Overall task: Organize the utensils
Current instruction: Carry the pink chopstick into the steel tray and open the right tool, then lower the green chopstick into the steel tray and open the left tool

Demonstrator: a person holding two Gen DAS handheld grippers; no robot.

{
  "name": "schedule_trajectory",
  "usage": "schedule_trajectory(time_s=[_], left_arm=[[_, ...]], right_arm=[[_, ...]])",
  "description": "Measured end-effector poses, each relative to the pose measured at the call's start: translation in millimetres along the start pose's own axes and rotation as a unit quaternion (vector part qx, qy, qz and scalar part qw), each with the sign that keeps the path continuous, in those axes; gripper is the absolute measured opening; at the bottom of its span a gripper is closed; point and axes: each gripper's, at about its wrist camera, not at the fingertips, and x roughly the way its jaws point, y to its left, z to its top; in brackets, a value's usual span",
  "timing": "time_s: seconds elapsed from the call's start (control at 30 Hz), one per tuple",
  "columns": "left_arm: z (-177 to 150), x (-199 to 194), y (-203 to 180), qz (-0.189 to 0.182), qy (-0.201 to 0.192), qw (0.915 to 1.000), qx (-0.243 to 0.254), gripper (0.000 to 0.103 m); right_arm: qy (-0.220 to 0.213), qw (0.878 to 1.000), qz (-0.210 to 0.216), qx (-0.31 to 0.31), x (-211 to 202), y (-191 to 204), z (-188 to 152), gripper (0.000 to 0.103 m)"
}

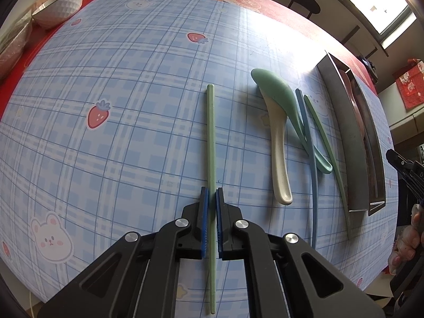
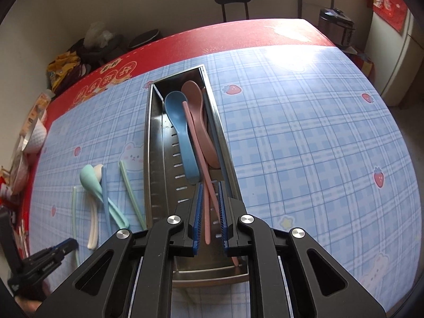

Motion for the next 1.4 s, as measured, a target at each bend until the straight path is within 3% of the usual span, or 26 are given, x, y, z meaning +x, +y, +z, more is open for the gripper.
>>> schedule_trajectory(time_s=[0.23,0.43,0.57,0.6,0.67,0.87,1.0,1.17,1.4], left_arm=[[7,-20,4,-0.019,-0.024,0.9995,0.0,0.006],[9,-29,11,-0.028,-0.023,0.9991,-0.023,0.005],[20,-46,-4,-0.044,-0.032,0.9984,-0.016,0.005],[24,-50,-11,-0.051,-0.035,0.998,-0.011,0.006],[33,-55,-33,-0.067,-0.04,0.997,0.001,0.005],[56,-46,-117,-0.117,-0.03,0.9921,0.037,0.006],[68,-25,-169,-0.129,-0.017,0.9898,0.058,0.006],[79,16,-211,-0.116,0.012,0.9918,0.053,0.006],[82,52,-237,-0.092,0.039,0.9932,0.06,0.006]], right_arm=[[-0.024,1.0,0.012,0.017,-17,-13,3,0.023],[-0.019,0.999,0.028,0.022,-15,-16,3,0.023],[-0.017,0.999,0.031,0.019,-13,-18,1,0.023],[-0.016,0.999,0.032,0.018,-13,-20,1,0.025],[-0.02,0.999,0.033,0.015,-15,-23,2,0.048],[-0.033,0.999,0.041,0.001,-26,-37,8,0.052],[-0.034,0.998,0.043,-0.008,-35,-52,10,0.056],[-0.033,0.999,0.031,-0.004,-41,-77,4,0.058],[-0.024,0.999,0.016,0.046,-38,-115,-1,0.058]])
